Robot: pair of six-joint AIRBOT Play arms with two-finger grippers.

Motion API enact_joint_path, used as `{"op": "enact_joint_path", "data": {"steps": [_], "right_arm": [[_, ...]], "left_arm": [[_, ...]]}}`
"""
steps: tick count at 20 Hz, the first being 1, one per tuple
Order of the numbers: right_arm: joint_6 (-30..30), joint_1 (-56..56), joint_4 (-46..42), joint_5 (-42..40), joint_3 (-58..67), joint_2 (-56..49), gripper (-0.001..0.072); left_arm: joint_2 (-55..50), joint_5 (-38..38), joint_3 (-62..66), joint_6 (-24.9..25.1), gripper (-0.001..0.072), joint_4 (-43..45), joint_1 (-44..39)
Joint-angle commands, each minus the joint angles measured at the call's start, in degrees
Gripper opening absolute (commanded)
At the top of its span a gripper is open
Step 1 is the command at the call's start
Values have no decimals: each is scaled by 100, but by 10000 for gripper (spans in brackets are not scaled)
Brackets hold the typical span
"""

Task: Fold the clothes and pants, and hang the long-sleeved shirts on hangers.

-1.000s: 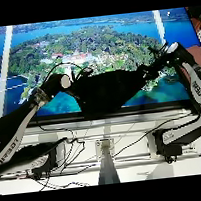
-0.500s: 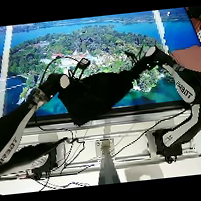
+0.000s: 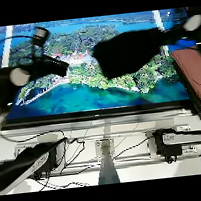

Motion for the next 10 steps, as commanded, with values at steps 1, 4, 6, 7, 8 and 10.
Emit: {"op": "enact_joint_path", "data": {"steps": [1, 4, 6, 7, 8, 10], "right_arm": [[1580, -1294, -699, 286, 92, 809, 37], [2098, -2426, -918, 975, 92, 1394, 37], [2540, -3104, -1346, 1314, 92, 1777, 38], [2846, -3407, -1574, 1484, 92, 1945, 37], [3154, -3722, -1731, 1648, 92, 2107, 38], [3307, -4242, -1722, 1810, 92, 2264, 86]], "left_arm": [[772, 15, 24, 0, 479, 7, 527], [992, 17, 24, 0, 480, 4, 645], [1003, 17, 22, 0, 480, 4, 643], [1003, 17, 22, 0, 480, 2, 643], [1003, 17, 22, 0, 480, 2, 643], [1003, 15, 20, 0, 480, 2, 643]]}}
